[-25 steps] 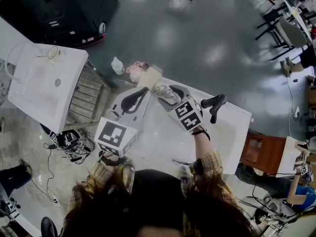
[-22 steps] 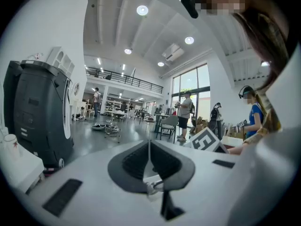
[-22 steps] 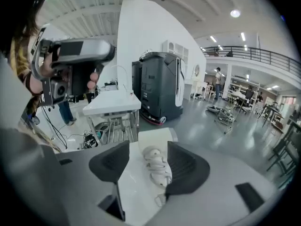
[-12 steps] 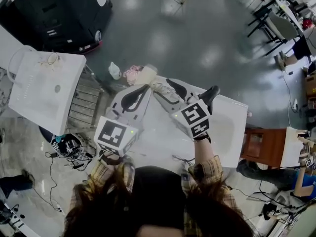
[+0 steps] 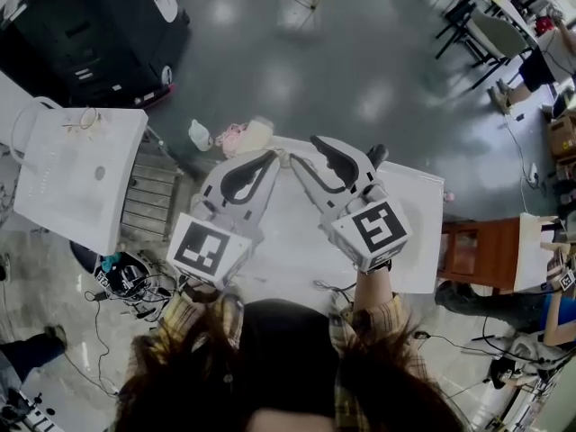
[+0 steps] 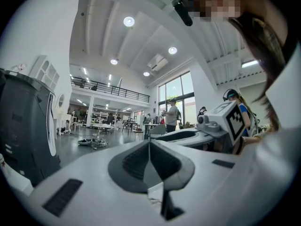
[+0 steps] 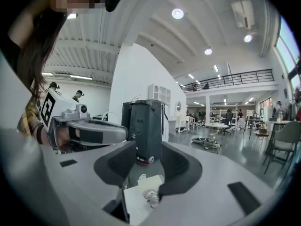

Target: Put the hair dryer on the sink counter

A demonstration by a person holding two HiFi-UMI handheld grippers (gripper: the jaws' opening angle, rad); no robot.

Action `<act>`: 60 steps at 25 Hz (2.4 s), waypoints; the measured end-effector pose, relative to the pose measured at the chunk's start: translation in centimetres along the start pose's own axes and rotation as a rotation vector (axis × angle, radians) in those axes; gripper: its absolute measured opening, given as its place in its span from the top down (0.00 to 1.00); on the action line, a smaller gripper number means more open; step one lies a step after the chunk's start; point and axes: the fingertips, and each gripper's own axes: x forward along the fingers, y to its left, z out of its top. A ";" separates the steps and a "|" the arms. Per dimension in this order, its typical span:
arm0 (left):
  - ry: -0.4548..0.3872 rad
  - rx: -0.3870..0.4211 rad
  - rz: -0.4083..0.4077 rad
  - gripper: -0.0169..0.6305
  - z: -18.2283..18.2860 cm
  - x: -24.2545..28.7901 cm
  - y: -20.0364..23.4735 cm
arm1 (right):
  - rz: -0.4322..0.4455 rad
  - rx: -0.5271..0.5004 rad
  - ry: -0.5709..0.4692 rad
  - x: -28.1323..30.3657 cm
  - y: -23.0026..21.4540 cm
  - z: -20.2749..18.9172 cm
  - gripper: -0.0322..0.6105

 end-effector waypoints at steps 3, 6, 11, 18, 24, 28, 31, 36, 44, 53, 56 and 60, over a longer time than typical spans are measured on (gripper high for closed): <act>-0.016 0.007 -0.022 0.95 0.5 0.0 -0.9 | -0.023 -0.028 -0.035 -1.3 0.5 1.4 0.71; -0.022 0.014 -0.039 0.95 1.0 0.0 -1.7 | -0.037 -0.041 -0.052 -2.3 1.0 2.3 0.76; -0.025 0.026 -0.052 0.95 1.4 -0.1 -2.8 | -0.061 -0.003 -0.080 -3.8 0.9 3.0 0.86; -0.034 0.040 -0.049 0.95 2.0 -0.4 -3.4 | -0.071 0.012 -0.121 -4.6 1.0 3.7 0.92; -0.045 0.047 -0.049 0.95 2.3 -0.4 -3.5 | -0.062 0.012 -0.126 -5.0 1.3 3.9 0.93; -0.043 0.053 -0.050 0.95 2.3 -0.3 -3.5 | -0.054 0.002 -0.113 -5.1 1.3 3.6 0.93; -0.042 0.053 -0.052 0.95 2.3 -0.2 -3.5 | -0.048 -0.008 -0.099 -4.9 1.4 3.4 0.93; -0.034 0.045 -0.049 0.95 2.1 -0.2 -3.4 | -0.035 -0.003 -0.099 -4.8 1.5 3.3 0.93; -0.032 0.037 -0.055 0.95 2.0 -0.1 -3.4 | -0.026 -0.007 -0.090 -4.7 1.5 3.4 0.93; -0.033 0.033 -0.049 0.95 1.8 -0.1 -3.1 | -0.036 0.001 -0.085 -4.6 1.1 3.0 0.93; -0.031 0.031 -0.049 0.95 1.7 -0.1 -3.0 | -0.037 0.008 -0.084 -4.6 1.1 2.9 0.93; -0.030 0.029 -0.051 0.95 1.6 0.0 -3.0 | -0.039 0.010 -0.083 -4.6 1.0 2.8 0.93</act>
